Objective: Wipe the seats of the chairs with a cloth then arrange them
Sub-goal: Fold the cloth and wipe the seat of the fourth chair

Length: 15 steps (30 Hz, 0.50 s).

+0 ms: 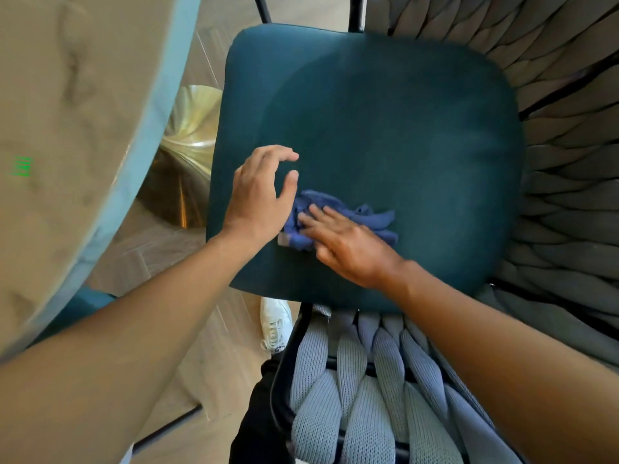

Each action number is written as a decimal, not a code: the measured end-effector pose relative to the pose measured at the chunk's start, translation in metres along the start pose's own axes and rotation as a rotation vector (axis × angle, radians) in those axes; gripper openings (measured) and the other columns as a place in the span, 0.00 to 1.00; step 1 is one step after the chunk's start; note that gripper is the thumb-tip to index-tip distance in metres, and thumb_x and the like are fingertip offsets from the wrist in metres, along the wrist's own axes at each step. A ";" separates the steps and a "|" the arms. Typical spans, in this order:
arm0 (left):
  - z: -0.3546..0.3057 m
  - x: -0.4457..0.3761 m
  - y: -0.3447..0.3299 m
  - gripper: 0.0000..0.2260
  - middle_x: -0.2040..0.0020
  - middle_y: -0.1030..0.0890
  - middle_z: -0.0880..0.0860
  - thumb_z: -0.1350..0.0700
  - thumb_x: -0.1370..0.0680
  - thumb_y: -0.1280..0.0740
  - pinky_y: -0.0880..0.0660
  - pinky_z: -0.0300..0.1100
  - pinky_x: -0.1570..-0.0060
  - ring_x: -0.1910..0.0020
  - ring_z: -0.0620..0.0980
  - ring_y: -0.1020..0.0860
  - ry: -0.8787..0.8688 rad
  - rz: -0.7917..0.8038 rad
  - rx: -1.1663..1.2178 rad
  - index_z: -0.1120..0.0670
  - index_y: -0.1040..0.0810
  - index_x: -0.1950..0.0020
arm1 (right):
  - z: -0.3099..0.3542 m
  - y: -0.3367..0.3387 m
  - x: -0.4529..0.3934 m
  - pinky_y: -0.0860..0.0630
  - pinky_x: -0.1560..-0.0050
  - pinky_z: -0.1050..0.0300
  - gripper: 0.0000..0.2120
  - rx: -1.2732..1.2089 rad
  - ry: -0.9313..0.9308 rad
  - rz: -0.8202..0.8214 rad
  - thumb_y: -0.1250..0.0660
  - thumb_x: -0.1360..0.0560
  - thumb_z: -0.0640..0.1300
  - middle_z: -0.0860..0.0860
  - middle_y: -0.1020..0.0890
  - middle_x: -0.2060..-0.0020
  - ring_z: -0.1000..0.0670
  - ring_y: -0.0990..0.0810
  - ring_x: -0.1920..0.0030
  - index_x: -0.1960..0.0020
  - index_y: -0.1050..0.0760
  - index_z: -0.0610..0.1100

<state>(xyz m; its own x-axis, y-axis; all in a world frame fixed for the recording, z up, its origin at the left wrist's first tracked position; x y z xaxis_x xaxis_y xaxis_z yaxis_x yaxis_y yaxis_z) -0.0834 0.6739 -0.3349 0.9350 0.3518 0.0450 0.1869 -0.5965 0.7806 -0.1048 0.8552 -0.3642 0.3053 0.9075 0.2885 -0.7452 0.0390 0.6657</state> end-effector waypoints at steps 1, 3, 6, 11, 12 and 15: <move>-0.001 0.000 0.002 0.10 0.38 0.21 0.51 0.58 0.21 0.35 0.31 0.52 0.34 0.36 0.50 0.25 -0.006 -0.001 0.007 0.54 0.22 0.40 | 0.003 -0.004 0.010 0.42 0.22 0.44 0.27 0.009 0.028 0.067 0.47 0.21 0.49 0.39 0.26 0.28 0.39 0.31 0.26 0.31 0.25 0.36; -0.003 0.002 0.006 0.10 0.39 0.21 0.51 0.58 0.21 0.35 0.31 0.53 0.34 0.37 0.50 0.24 -0.014 -0.002 0.020 0.54 0.22 0.40 | 0.006 -0.004 0.028 0.40 0.23 0.44 0.27 0.005 0.070 0.151 0.47 0.21 0.51 0.40 0.25 0.29 0.42 0.29 0.27 0.29 0.26 0.38; -0.004 0.006 0.011 0.10 0.38 0.21 0.51 0.57 0.20 0.35 0.31 0.54 0.34 0.37 0.50 0.24 -0.022 -0.005 0.032 0.53 0.22 0.40 | 0.011 0.023 0.053 0.29 0.46 0.65 0.17 -0.145 -0.133 0.020 0.42 0.19 0.45 0.54 0.14 0.50 0.60 0.19 0.52 0.36 0.19 0.48; 0.003 0.020 0.014 0.10 0.39 0.21 0.50 0.56 0.20 0.35 0.30 0.55 0.34 0.37 0.50 0.24 -0.033 0.009 0.033 0.54 0.22 0.40 | 0.009 0.072 0.072 0.32 0.54 0.73 0.17 -0.286 -0.577 -0.776 0.43 0.19 0.41 0.56 0.17 0.55 0.61 0.23 0.55 0.37 0.20 0.48; 0.005 0.022 0.014 0.10 0.39 0.21 0.50 0.56 0.20 0.35 0.30 0.55 0.34 0.37 0.50 0.24 -0.034 0.011 0.037 0.54 0.22 0.40 | 0.008 0.072 0.069 0.31 0.49 0.73 0.18 -0.289 -0.604 -0.837 0.43 0.19 0.42 0.51 0.16 0.49 0.59 0.22 0.51 0.34 0.21 0.46; 0.010 0.029 0.015 0.10 0.39 0.21 0.50 0.57 0.20 0.35 0.30 0.53 0.34 0.37 0.49 0.24 -0.038 0.011 0.038 0.54 0.22 0.40 | 0.009 0.040 0.046 0.35 0.27 0.51 0.21 -0.220 -0.665 -0.615 0.43 0.17 0.41 0.41 0.30 0.26 0.40 0.31 0.26 0.24 0.31 0.44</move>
<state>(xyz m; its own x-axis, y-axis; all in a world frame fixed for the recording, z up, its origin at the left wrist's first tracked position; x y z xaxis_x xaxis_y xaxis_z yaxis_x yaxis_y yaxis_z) -0.0499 0.6680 -0.3287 0.9476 0.3180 0.0296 0.1871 -0.6277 0.7557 -0.1149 0.8950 -0.3183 0.9098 0.2778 0.3084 -0.4146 0.5734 0.7066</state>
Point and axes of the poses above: each hand's wrist, its own x-axis away from the middle knuckle, its own y-axis out of the back of the hand, z = x × y, the point moved 2 cm from there along -x, towards the middle knuckle
